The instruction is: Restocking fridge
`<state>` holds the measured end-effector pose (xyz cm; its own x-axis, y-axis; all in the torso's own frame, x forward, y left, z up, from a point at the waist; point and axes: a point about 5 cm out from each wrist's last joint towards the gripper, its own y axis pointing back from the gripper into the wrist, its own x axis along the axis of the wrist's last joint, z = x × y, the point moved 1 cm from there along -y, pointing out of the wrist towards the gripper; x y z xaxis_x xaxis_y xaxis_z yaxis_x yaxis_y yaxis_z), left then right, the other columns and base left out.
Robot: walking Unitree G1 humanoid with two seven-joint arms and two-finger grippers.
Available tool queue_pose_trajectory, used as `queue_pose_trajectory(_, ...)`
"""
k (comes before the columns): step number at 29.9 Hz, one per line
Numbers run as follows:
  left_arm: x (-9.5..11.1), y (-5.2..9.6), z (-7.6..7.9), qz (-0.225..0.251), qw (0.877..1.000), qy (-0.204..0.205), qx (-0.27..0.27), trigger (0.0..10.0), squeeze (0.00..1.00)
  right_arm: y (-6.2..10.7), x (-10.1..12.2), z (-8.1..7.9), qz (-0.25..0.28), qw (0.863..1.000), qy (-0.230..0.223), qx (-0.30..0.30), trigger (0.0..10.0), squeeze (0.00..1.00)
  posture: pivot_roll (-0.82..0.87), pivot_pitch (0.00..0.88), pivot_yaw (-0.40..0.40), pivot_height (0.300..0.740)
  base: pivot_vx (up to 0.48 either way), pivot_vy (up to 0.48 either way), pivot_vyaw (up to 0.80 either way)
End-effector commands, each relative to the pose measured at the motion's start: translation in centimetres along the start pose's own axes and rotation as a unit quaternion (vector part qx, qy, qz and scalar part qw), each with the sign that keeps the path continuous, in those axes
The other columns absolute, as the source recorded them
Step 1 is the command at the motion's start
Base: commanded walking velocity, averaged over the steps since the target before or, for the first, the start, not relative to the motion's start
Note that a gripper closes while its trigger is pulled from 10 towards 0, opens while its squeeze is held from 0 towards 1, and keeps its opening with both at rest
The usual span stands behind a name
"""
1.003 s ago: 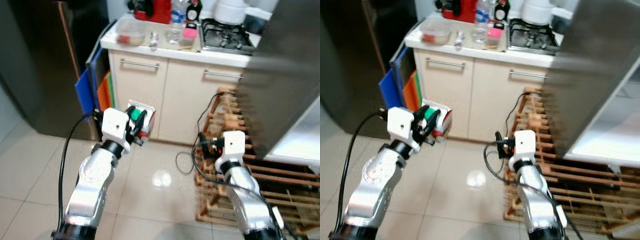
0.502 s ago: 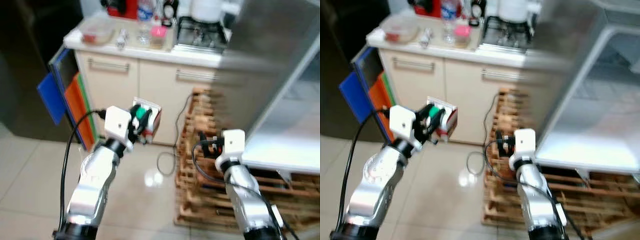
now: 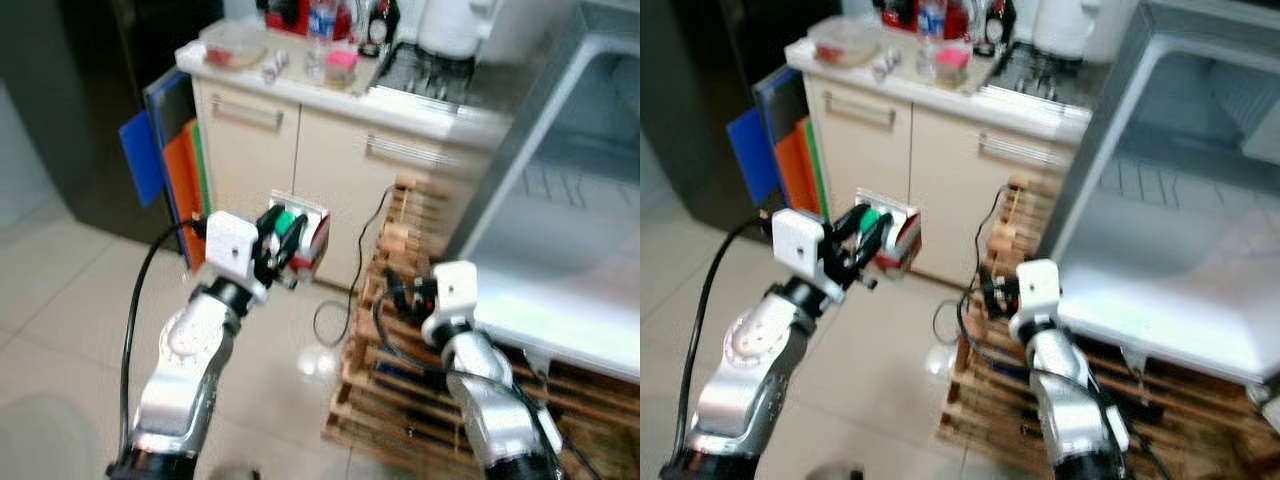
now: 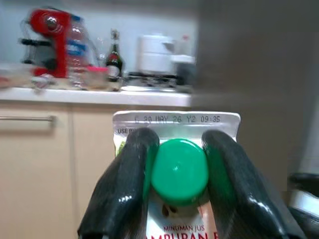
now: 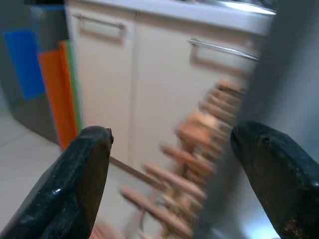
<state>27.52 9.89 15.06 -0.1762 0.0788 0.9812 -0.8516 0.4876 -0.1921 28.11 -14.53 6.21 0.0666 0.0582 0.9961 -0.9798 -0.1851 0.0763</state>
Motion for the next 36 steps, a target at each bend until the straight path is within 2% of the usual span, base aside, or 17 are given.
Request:
queue_pose_trajectory(1, 0.56, -0.14, -0.36, 0.006, 1.000, -0.011, 0.000, 0.0, 0.00, 0.11, -0.01, 1.19, -0.003, 1.000, 0.000, -0.024, 10.0, 0.00, 0.01, 0.000, -0.062, 0.703, 0.000, 0.000, 0.00)
queue_pose_trajectory(9, 0.52, -0.19, -0.45, 0.003, 1.000, -0.014, -0.004, 0.0, 0.00, -0.01, 0.11, 1.32, -0.002, 1.000, -0.002, -0.030, 10.0, 0.00, 0.01, 0.000, -0.060, 0.703, 0.000, 0.000, -0.12)
queue_pose_trajectory(24, -0.18, -0.35, -0.89, -0.015, 1.000, -0.024, 0.010, 0.0, 0.00, -0.08, 0.23, 1.56, 0.004, 0.999, -0.001, -0.037, 10.0, 0.00, 0.01, 0.000, -0.057, 0.654, 0.000, 0.000, -0.46)
queue_pose_trajectory(36, -0.22, -0.58, -0.80, -0.015, 0.999, -0.025, 0.014, 0.0, 0.00, -0.11, 0.22, 1.36, 0.005, 1.000, 0.009, -0.030, 10.0, 0.00, 0.01, 0.000, -0.059, 0.649, 0.000, -0.467, 0.00)
